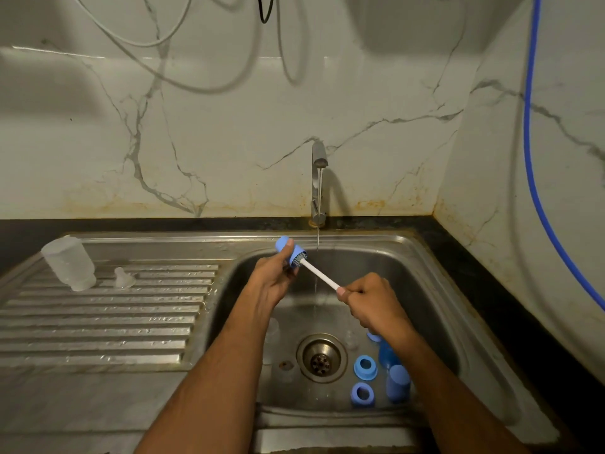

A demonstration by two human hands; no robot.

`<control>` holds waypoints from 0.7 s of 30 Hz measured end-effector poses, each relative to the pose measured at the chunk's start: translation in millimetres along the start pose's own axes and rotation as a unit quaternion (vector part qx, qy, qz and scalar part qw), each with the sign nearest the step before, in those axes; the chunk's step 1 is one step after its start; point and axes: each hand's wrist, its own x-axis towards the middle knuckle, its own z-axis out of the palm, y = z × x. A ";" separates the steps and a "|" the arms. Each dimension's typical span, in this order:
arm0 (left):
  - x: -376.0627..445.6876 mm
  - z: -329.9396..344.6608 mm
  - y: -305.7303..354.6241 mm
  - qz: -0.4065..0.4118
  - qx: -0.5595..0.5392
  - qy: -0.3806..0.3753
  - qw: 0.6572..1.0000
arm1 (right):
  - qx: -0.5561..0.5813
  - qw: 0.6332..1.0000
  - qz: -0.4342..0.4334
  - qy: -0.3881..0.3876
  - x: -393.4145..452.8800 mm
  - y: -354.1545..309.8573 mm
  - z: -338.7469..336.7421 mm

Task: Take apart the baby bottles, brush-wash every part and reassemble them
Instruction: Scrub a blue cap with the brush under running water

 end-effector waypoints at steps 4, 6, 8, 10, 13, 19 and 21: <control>-1.4 -2.9 6.1 -0.008 -0.051 -0.007 0.999 | 0.041 0.998 0.039 -0.023 -5.1 0.3 -7.1; -2.3 0.1 4.7 -0.009 -0.050 -0.016 0.999 | 0.073 0.995 0.060 -0.031 -6.9 -0.4 -8.8; -2.8 4.8 1.8 -0.013 -0.023 -0.019 0.999 | 0.097 0.991 0.081 -0.038 -6.2 -3.9 -6.4; -1.3 6.6 0.2 -0.009 -0.014 -0.012 1.000 | 0.107 0.988 0.102 -0.049 -5.5 -8.8 -3.1; 2.1 1.2 7.1 0.006 -0.037 0.022 0.999 | 0.123 0.983 0.112 -0.078 -7.2 -11.8 -5.6; -3.1 1.3 7.2 -0.008 -0.064 0.009 0.998 | 0.155 0.973 0.139 -0.099 -8.8 -7.1 -11.3; -4.9 3.6 3.8 -0.013 -0.068 -0.008 0.998 | 0.149 0.975 0.142 -0.086 -7.5 -8.8 -3.2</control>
